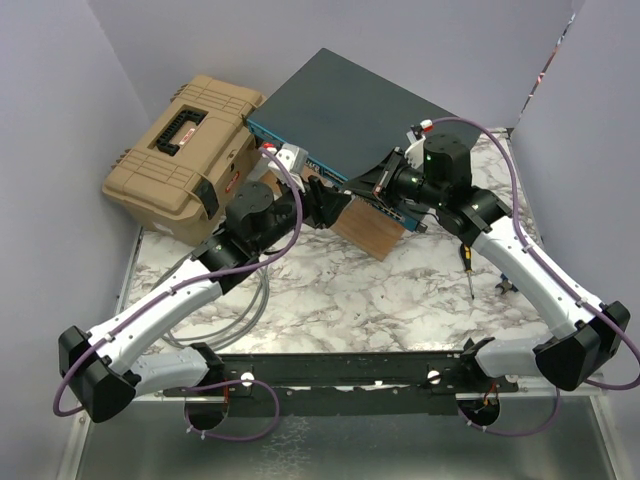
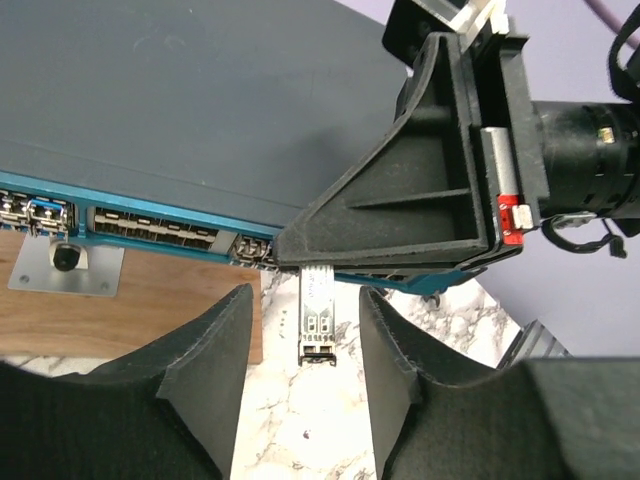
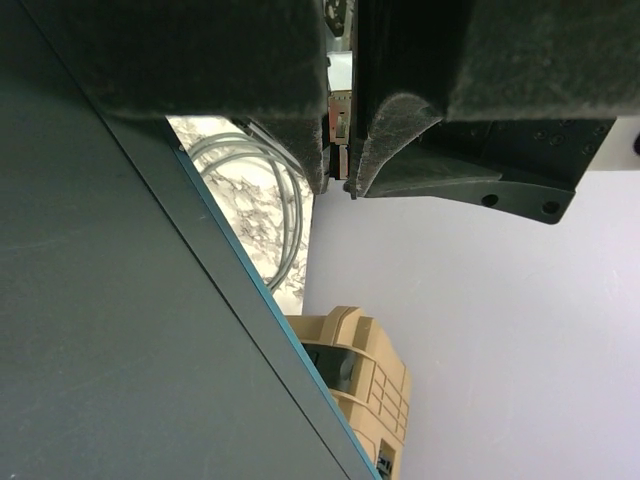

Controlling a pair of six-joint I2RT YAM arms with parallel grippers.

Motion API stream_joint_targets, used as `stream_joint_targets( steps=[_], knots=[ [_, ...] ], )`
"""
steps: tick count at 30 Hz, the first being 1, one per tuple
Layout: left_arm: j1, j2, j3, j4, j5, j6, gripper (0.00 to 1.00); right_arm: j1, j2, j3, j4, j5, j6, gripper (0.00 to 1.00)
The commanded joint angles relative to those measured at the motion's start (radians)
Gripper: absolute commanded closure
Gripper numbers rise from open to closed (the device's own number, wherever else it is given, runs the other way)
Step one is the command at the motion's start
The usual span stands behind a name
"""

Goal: Insert the plug into the switch port
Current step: Pick up the connector from the center of the board.

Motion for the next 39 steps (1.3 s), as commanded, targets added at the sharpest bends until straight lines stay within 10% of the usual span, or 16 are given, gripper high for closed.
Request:
stream_joint_targets(
  steps=[1,28,39],
  knots=[
    [-0.005,0.013,0.042,-0.049,0.025,-0.001,0.54,0.008,0.012,0.025,-0.013,0.026,0.019,1.0],
    [-0.124,0.029,0.06,-0.149,-0.189,0.129,0.73,0.008,0.021,0.0,0.031,0.008,0.057,1.0],
    [-0.139,0.014,0.046,-0.158,-0.218,0.159,1.0,0.008,-0.003,-0.035,0.071,0.015,0.065,0.98]
  ],
)
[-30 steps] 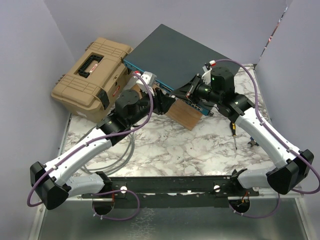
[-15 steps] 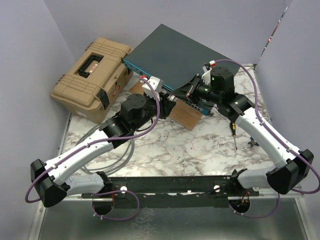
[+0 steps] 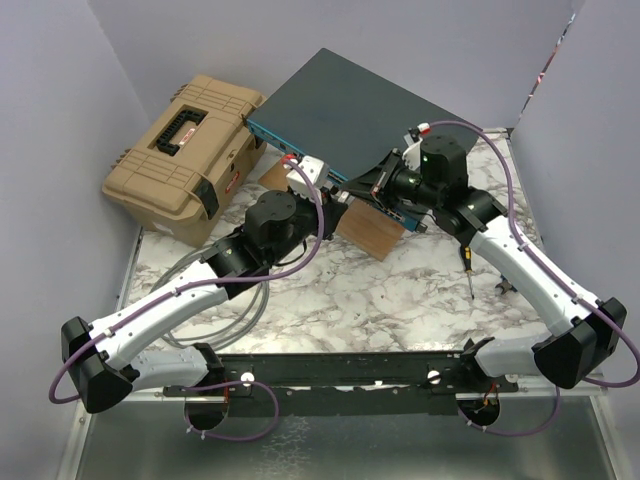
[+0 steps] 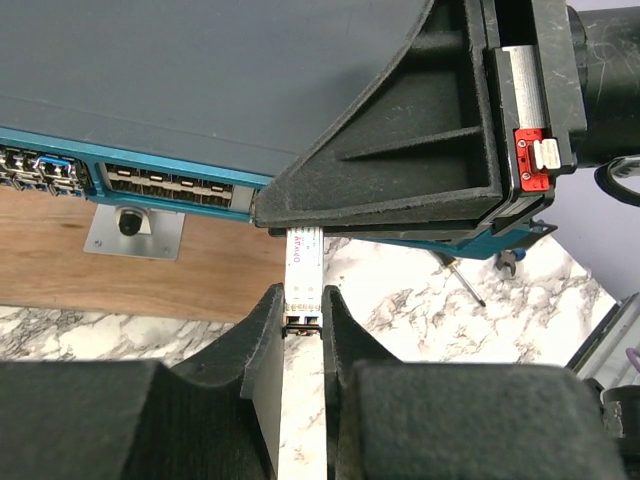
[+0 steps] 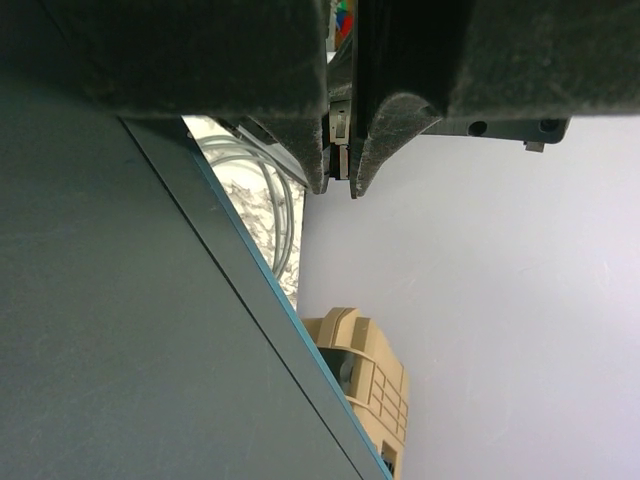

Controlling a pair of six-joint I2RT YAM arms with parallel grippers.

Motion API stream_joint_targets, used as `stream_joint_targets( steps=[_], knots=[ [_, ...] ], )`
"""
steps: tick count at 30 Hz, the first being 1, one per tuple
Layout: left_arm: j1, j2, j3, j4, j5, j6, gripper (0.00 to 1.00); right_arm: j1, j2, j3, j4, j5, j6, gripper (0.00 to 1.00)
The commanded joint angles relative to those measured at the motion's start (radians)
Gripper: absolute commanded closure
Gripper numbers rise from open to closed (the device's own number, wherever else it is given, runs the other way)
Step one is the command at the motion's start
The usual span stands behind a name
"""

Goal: Insert the plug into the switch port
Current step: Pick up the connector from the center of the board.

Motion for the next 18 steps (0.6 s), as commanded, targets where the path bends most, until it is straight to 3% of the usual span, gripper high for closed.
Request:
stream_joint_targets(
  steps=[1,13,18],
  knots=[
    [-0.012,-0.019,0.005,-0.024,-0.016,0.026,1.0,0.008,-0.019,-0.026,0.06,0.016,0.013,0.94],
    [0.047,-0.05,0.055,-0.184,-0.013,0.088,1.0,0.005,-0.063,0.021,0.058,0.144,-0.103,0.4],
    [0.129,-0.074,0.067,-0.243,0.012,0.116,1.0,-0.011,-0.104,0.051,0.028,0.244,-0.211,0.25]
  ],
)
